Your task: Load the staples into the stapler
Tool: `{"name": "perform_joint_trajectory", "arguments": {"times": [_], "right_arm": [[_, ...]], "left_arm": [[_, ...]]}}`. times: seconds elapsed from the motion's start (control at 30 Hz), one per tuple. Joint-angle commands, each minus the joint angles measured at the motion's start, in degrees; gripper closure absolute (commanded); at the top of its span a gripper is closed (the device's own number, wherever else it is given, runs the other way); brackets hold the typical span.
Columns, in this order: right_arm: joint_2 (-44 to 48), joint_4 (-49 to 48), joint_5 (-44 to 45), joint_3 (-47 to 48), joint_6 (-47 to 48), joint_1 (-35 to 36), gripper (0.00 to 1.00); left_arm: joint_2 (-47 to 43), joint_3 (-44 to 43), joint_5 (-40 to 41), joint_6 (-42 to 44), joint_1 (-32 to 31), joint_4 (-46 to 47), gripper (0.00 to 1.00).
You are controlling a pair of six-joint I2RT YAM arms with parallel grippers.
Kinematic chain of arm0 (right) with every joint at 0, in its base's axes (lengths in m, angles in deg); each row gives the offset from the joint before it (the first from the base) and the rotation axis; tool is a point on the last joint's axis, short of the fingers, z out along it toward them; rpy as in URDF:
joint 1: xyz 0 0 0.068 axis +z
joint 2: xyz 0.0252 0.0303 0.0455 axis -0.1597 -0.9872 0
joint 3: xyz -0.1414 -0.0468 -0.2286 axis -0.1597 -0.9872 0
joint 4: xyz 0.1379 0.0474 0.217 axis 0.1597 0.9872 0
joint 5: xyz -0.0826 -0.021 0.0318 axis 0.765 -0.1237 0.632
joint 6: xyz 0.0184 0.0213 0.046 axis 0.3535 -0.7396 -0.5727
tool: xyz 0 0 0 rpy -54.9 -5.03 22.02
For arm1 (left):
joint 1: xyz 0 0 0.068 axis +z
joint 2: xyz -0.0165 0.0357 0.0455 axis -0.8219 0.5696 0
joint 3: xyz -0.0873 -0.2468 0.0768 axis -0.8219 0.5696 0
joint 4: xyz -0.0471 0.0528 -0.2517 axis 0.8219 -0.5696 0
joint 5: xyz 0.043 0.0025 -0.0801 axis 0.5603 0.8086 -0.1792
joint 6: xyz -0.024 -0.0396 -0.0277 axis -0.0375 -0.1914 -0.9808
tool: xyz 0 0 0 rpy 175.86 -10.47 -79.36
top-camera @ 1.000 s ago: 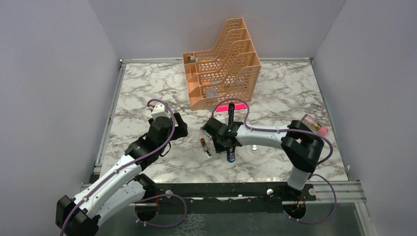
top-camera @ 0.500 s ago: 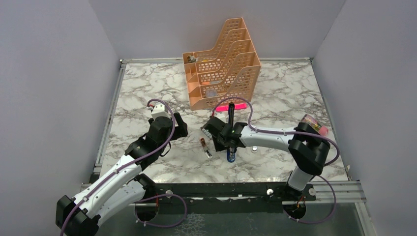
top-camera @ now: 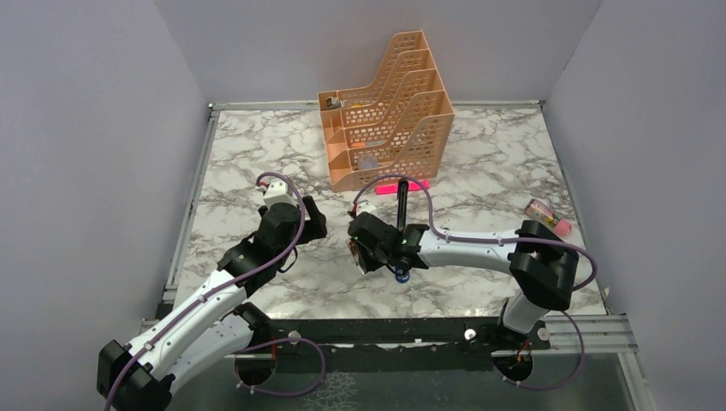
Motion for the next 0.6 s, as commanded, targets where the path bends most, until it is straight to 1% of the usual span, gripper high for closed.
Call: {"name": "perform_joint_trajectory", "arguments": {"times": [0.0,0.57], "right_arm": [[-1.15,-3.63,-0.54,0.23,3.03,1.2,0.79],[-3.22,-4.34,1.0,0.15,4.08,1.45,0.79]], "left_arm": [[-0.15,0.13,-0.07,0.61,0.24,0.77,0.18],[0.26,0.13,0.04,0.61,0.27,0.77,0.18]]}}
